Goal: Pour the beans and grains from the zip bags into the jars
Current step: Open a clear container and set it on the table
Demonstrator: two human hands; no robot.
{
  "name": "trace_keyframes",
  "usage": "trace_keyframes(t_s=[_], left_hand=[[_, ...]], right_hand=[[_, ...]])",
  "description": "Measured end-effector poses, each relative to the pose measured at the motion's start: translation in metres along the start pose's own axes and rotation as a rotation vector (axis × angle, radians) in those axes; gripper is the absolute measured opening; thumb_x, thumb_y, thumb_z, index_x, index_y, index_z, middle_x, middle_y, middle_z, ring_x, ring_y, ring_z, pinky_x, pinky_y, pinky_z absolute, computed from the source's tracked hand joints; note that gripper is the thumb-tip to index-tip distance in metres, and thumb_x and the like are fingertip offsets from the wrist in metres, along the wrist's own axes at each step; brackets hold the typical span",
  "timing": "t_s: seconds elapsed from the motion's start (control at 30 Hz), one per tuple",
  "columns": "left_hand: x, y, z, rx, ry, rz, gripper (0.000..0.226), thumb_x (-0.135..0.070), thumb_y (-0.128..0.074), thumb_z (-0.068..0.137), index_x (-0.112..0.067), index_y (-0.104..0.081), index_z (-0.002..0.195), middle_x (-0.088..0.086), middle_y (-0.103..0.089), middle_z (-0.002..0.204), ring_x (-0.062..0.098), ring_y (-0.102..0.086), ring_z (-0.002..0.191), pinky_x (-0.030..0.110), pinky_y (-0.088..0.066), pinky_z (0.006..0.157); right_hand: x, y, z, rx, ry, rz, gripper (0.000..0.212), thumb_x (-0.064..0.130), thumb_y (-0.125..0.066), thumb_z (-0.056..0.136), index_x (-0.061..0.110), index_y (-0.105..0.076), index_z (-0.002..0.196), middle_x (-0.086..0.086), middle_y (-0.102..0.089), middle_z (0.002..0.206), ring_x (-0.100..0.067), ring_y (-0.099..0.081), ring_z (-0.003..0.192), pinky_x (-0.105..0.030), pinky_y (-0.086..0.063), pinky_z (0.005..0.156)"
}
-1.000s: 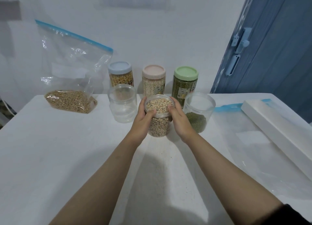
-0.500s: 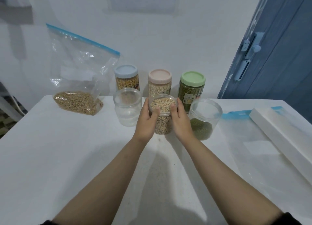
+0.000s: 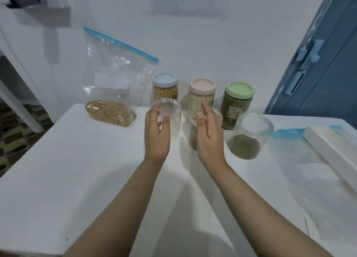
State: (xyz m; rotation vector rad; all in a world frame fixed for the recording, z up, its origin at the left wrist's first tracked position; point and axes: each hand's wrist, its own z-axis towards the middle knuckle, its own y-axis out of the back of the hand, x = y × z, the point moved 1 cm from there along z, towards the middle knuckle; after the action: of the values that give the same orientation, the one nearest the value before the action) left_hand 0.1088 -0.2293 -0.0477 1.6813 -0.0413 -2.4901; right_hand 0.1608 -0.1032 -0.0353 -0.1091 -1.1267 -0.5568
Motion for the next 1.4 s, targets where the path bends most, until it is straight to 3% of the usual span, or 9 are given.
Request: trace_keyframes(t_s=[0.17,0.37,0.5,0.67,0.77,0.9,1.0,1.23,1.4], left_hand=[[0.014,0.03,0.04,0.082,-0.036,0.129,0.044,-0.031,-0.047,0.104,-0.022,-0.041,0.147,-0.008,-0.039,0.146,0.005,-0.038,0.133,0.035,-0.037,0.113],[0.041,0.044,0.074,0.295,0.124,0.227,0.057,-0.039,-0.049,0.102,-0.018,-0.033,0.152,0.006,-0.025,0.157,0.016,-0.027,0.144,0.018,-0.019,0.107],[0.052,0.045,0.077,0.457,0.228,0.111,0.064,-0.044,-0.049,0.101,-0.025,-0.022,0.156,0.001,-0.029,0.16,0.017,-0.029,0.146,0.025,-0.024,0.112],[0.056,0.048,0.067,0.431,0.256,0.031,0.064,-0.045,-0.056,0.098,-0.029,-0.026,0.152,0.0,-0.044,0.149,0.017,-0.045,0.136,0.04,-0.036,0.115],[0.061,0.055,0.051,0.384,0.264,0.027,0.069,-0.065,-0.056,0.085,-0.042,-0.031,0.145,-0.004,-0.048,0.142,0.017,-0.051,0.13,0.046,-0.042,0.11],[0.059,0.062,0.025,0.348,0.265,-0.001,0.065,-0.072,-0.049,0.078,-0.053,-0.031,0.138,-0.008,-0.05,0.138,0.016,-0.05,0.129,0.047,-0.043,0.108],[0.055,0.067,0.004,0.31,0.276,-0.028,0.058,-0.066,-0.045,0.08,-0.051,-0.034,0.135,-0.006,-0.052,0.136,0.014,-0.051,0.126,0.047,-0.044,0.107],[0.034,0.046,-0.054,0.331,0.274,-0.059,0.056,-0.058,-0.046,0.089,-0.046,-0.034,0.142,-0.008,-0.049,0.139,0.009,-0.049,0.127,0.04,-0.041,0.11],[0.019,0.027,-0.081,0.339,0.25,-0.086,0.05,-0.043,-0.046,0.1,-0.038,-0.033,0.149,-0.01,-0.044,0.146,0.008,-0.044,0.132,0.035,-0.036,0.113]], right_hand=[[0.006,-0.053,0.028,-0.032,0.02,-0.065,0.046,0.034,-0.036,0.106,0.016,-0.04,0.149,0.007,-0.043,0.15,-0.007,-0.035,0.142,-0.024,-0.025,0.117],[-0.008,-0.099,0.052,-0.031,-0.075,-0.26,0.045,0.027,-0.037,0.108,0.009,-0.038,0.148,-0.012,-0.037,0.154,-0.02,-0.026,0.145,-0.024,-0.015,0.116],[-0.036,-0.108,0.057,0.035,-0.256,-0.362,0.052,0.035,-0.038,0.107,0.01,-0.032,0.152,-0.015,-0.032,0.156,-0.028,-0.025,0.147,-0.037,-0.018,0.119],[-0.037,-0.096,0.048,0.124,-0.259,-0.255,0.053,0.034,-0.042,0.106,0.014,-0.03,0.154,-0.008,-0.034,0.157,-0.012,-0.036,0.136,-0.016,-0.022,0.105],[-0.028,-0.093,0.033,0.139,-0.259,-0.231,0.053,0.033,-0.044,0.106,0.014,-0.03,0.154,-0.002,-0.035,0.153,0.0,-0.041,0.111,-0.001,-0.029,0.09],[-0.017,-0.079,0.008,0.146,-0.277,-0.137,0.051,0.039,-0.046,0.104,0.021,-0.036,0.152,0.002,-0.039,0.154,-0.009,-0.039,0.134,-0.03,-0.033,0.114],[-0.01,-0.056,-0.011,0.175,-0.344,-0.081,0.039,0.044,-0.045,0.103,0.032,-0.051,0.14,0.008,-0.054,0.138,-0.009,-0.051,0.125,-0.038,-0.043,0.109],[-0.001,-0.006,-0.055,0.085,-0.291,-0.127,0.028,0.032,-0.049,0.104,0.033,-0.057,0.131,0.009,-0.061,0.125,-0.007,-0.057,0.109,-0.021,-0.043,0.089],[-0.008,0.025,-0.071,0.072,-0.233,-0.123,0.027,0.031,-0.048,0.104,0.029,-0.056,0.13,0.011,-0.058,0.126,0.022,-0.052,0.096,0.0,-0.039,0.077]])
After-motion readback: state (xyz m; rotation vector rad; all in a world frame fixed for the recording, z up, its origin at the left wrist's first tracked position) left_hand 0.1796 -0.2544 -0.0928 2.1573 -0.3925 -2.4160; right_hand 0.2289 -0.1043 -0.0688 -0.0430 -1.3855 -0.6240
